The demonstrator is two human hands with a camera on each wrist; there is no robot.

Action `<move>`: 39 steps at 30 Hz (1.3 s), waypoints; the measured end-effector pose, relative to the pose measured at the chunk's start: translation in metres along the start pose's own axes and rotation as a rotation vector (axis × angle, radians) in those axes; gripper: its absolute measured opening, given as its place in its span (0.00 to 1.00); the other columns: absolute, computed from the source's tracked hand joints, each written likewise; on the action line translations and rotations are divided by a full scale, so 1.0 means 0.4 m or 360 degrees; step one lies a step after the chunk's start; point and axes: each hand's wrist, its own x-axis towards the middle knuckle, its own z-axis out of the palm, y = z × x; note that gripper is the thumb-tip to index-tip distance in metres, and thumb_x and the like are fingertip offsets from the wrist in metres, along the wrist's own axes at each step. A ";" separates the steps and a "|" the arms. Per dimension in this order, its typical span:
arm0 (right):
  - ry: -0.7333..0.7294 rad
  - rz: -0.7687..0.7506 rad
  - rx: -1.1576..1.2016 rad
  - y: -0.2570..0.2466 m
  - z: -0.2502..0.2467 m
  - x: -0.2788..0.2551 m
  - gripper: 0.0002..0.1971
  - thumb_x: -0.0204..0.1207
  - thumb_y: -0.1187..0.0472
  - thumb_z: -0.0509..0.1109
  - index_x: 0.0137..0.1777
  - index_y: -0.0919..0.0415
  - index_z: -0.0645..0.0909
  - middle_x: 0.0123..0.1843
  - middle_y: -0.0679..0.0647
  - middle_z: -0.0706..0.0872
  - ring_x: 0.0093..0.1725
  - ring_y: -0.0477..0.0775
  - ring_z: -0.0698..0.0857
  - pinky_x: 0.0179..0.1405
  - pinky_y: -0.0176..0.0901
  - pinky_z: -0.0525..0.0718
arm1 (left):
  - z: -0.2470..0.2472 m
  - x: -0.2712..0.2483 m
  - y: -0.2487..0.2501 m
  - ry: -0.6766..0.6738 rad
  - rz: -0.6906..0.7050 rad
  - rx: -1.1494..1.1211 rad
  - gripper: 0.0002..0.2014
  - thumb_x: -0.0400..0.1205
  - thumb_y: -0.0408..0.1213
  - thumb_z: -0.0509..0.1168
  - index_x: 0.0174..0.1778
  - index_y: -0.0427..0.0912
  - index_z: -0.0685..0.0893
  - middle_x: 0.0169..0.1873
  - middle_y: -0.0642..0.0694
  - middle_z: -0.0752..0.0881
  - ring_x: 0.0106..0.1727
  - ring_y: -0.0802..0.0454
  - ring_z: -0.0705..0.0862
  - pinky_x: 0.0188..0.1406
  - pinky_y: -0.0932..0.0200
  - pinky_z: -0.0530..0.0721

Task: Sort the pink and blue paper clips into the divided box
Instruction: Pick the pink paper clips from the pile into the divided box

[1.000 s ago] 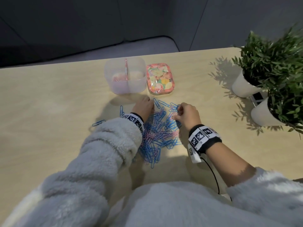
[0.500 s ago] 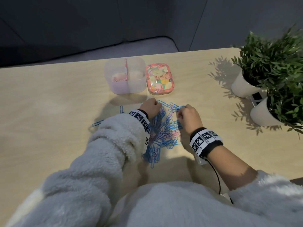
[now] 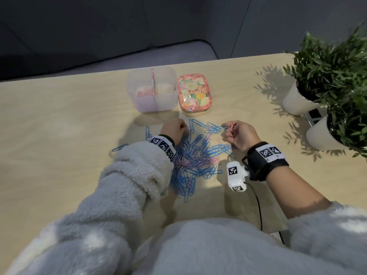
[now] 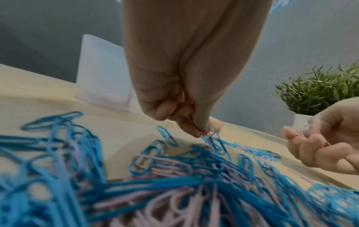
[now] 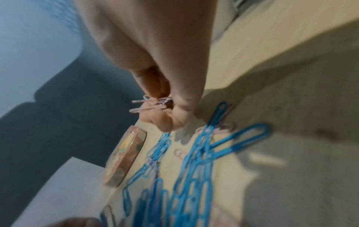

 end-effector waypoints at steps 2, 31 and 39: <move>-0.0133 0.0170 0.0176 -0.010 0.011 0.000 0.08 0.64 0.70 0.52 0.31 0.64 0.72 0.25 0.56 0.66 0.21 0.50 0.65 0.18 0.30 0.66 | -0.013 -0.005 -0.010 -0.0017 0.0002 -0.0083 0.08 0.82 0.31 0.59 0.48 0.33 0.83 0.47 0.33 0.87 0.47 0.39 0.84 0.49 0.51 0.82; -0.0331 -0.0760 -0.1852 0.051 0.215 0.009 0.10 0.71 0.52 0.73 0.39 0.59 0.80 0.37 0.51 0.82 0.37 0.52 0.79 0.38 0.43 0.74 | -0.063 -0.033 -0.066 0.0027 -0.0184 0.0078 0.08 0.79 0.38 0.66 0.39 0.37 0.84 0.36 0.41 0.84 0.40 0.48 0.78 0.44 0.58 0.74; -0.0343 -0.0669 -0.1565 0.034 0.203 0.005 0.08 0.76 0.63 0.68 0.38 0.66 0.82 0.38 0.60 0.83 0.39 0.54 0.80 0.44 0.47 0.80 | -0.047 -0.047 -0.061 0.0121 -0.0113 0.0179 0.13 0.83 0.37 0.60 0.45 0.29 0.83 0.46 0.33 0.87 0.49 0.37 0.83 0.45 0.53 0.76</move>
